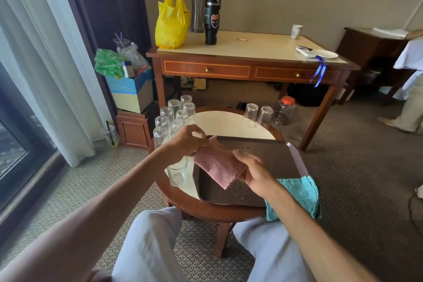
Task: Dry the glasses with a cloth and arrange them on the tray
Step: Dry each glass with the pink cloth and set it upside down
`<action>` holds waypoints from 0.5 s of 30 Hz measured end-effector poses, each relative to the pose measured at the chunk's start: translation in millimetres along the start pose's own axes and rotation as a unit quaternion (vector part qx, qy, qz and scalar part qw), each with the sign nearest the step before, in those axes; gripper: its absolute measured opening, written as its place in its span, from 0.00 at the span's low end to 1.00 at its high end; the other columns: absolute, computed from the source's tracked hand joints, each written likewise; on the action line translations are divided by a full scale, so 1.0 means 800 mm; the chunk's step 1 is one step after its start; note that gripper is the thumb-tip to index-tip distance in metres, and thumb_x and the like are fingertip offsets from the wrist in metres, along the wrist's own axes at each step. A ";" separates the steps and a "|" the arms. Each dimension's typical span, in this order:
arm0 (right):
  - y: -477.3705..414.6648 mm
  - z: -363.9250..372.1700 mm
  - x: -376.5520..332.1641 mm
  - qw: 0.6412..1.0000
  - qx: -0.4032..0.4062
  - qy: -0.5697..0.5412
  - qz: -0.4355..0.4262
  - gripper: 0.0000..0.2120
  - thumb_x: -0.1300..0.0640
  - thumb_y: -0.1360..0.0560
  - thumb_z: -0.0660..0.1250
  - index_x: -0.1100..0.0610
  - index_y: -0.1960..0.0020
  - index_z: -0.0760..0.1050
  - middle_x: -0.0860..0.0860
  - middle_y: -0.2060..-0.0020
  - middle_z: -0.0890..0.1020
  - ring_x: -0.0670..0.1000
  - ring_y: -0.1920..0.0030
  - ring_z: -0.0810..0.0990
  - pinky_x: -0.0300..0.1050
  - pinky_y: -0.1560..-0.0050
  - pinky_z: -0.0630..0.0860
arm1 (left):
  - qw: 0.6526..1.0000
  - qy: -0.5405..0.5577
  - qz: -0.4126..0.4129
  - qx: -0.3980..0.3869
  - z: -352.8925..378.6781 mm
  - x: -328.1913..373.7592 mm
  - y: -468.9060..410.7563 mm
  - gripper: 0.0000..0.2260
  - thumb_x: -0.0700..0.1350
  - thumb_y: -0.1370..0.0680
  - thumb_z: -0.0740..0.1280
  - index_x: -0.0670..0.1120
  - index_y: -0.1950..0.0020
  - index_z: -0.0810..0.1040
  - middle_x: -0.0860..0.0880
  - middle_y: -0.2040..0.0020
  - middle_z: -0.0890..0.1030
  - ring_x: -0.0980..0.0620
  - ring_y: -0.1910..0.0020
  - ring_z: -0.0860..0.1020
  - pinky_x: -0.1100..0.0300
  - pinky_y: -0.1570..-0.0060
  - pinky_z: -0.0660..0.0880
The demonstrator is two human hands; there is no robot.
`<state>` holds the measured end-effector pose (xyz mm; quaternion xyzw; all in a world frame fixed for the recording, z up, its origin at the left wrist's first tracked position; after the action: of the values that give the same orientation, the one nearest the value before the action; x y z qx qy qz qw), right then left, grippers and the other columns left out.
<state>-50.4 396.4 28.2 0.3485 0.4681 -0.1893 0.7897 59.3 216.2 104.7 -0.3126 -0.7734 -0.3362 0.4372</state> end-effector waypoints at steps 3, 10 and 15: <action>0.003 0.003 -0.009 0.999 -0.020 -0.046 -0.020 0.42 0.60 0.36 0.78 0.53 0.27 0.65 0.57 0.35 0.77 0.58 0.39 0.78 0.53 0.49 0.78 | 0.999 0.044 -0.006 0.011 -0.005 -0.003 0.004 0.10 0.35 0.21 0.71 0.49 0.45 0.78 0.41 0.44 0.81 0.45 0.46 0.82 0.56 0.55 0.83; 0.004 0.022 -0.034 0.960 -0.069 0.224 -0.156 0.37 0.55 0.39 0.84 0.43 0.33 0.77 0.48 0.34 0.78 0.51 0.32 0.73 0.53 0.30 0.71 | 0.996 -0.030 0.081 -0.013 -0.005 0.007 0.008 0.14 0.31 0.25 0.72 0.46 0.45 0.87 0.49 0.41 0.83 0.47 0.40 0.80 0.57 0.50 0.80; -0.006 0.018 -0.043 0.912 0.001 0.337 -0.236 0.23 0.61 0.34 0.81 0.54 0.40 0.82 0.48 0.47 0.85 0.51 0.43 0.81 0.43 0.45 0.78 | 0.948 -0.233 0.215 0.035 -0.002 0.022 0.015 0.20 0.34 0.33 0.80 0.44 0.42 0.87 0.48 0.47 0.87 0.50 0.49 0.84 0.55 0.48 0.82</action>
<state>-61.3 381.9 61.3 0.2722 0.7746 -0.2420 0.5171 61.9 225.5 123.6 -0.5256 -0.7793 -0.1247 0.3175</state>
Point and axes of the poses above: each hand's wrist, its own y-axis away from the middle knuckle, its own z-axis out of the palm, x = y × z, the point moved 6 cm from there along -y, towards the middle knuckle
